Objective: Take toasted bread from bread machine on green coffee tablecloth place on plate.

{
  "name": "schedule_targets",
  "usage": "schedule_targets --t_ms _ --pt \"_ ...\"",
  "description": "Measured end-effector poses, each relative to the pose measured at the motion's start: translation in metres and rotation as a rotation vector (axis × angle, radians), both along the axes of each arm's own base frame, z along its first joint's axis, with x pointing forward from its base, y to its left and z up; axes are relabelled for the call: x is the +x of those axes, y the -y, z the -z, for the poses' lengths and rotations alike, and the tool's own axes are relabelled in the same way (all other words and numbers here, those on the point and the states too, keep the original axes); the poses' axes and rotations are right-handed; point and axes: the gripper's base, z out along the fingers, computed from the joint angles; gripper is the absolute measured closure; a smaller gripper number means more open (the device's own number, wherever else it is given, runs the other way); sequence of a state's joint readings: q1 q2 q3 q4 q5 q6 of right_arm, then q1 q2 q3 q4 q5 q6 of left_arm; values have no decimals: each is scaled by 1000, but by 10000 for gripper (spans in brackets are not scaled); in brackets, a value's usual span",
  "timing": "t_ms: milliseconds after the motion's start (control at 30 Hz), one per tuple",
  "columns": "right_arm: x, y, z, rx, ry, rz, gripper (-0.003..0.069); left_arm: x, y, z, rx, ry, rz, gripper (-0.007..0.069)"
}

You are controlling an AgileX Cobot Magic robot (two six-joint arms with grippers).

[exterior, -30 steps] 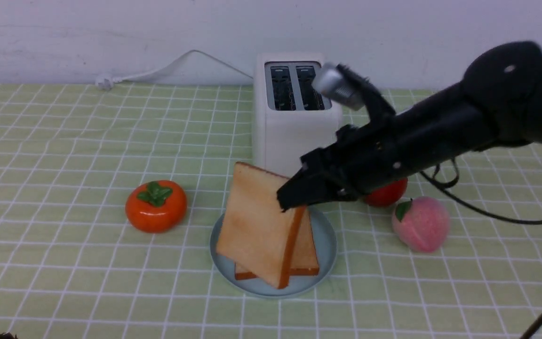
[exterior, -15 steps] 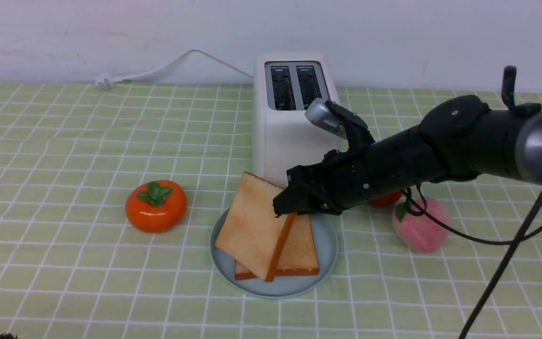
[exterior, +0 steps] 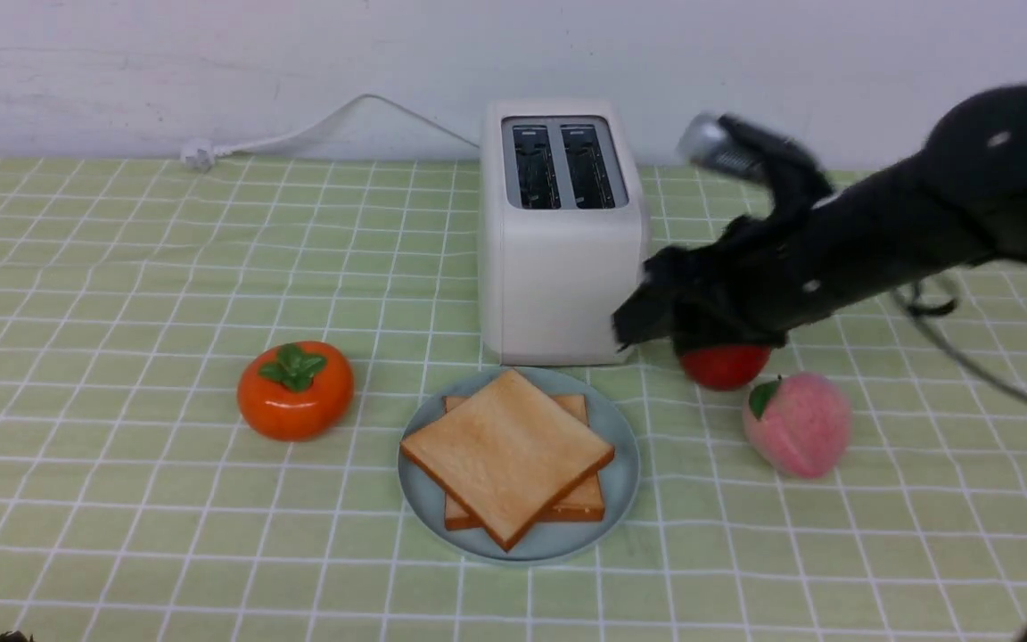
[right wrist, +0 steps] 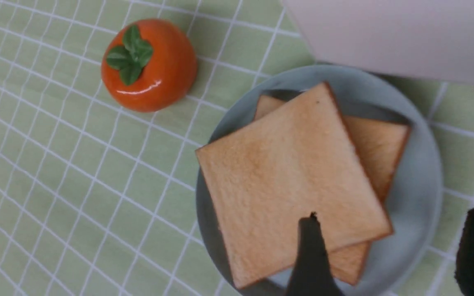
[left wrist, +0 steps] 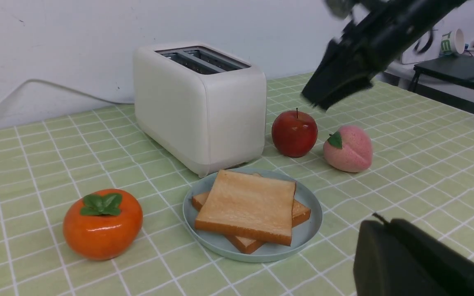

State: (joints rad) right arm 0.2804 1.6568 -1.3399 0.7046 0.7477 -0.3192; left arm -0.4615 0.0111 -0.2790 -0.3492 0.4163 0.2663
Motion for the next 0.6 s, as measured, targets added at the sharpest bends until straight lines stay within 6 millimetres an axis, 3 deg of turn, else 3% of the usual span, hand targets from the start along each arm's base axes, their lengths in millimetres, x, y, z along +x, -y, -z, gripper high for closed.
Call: schedule_targets --t_ms 33,100,133,200,333,467,600 --pt "-2 1 -2 -12 5 -1 244 0 0 0 0 0 0 638" --pt "-33 15 -42 -82 80 -20 338 0 0 0 0 0 0 638" --pt "-33 16 -42 -90 79 -17 338 0 0 0 0 0 0 638" --pt "-72 33 -77 -165 127 -11 470 0 0 0 -1 -1 1 638" --pt "-129 57 -108 -234 129 45 638 0 1 0 -16 -8 7 638" --pt "-185 79 -116 -236 162 123 675 -1 1 0 -26 -12 10 637" --pt "-244 98 -100 -198 199 185 662 -1 1 0 -29 -13 11 636"
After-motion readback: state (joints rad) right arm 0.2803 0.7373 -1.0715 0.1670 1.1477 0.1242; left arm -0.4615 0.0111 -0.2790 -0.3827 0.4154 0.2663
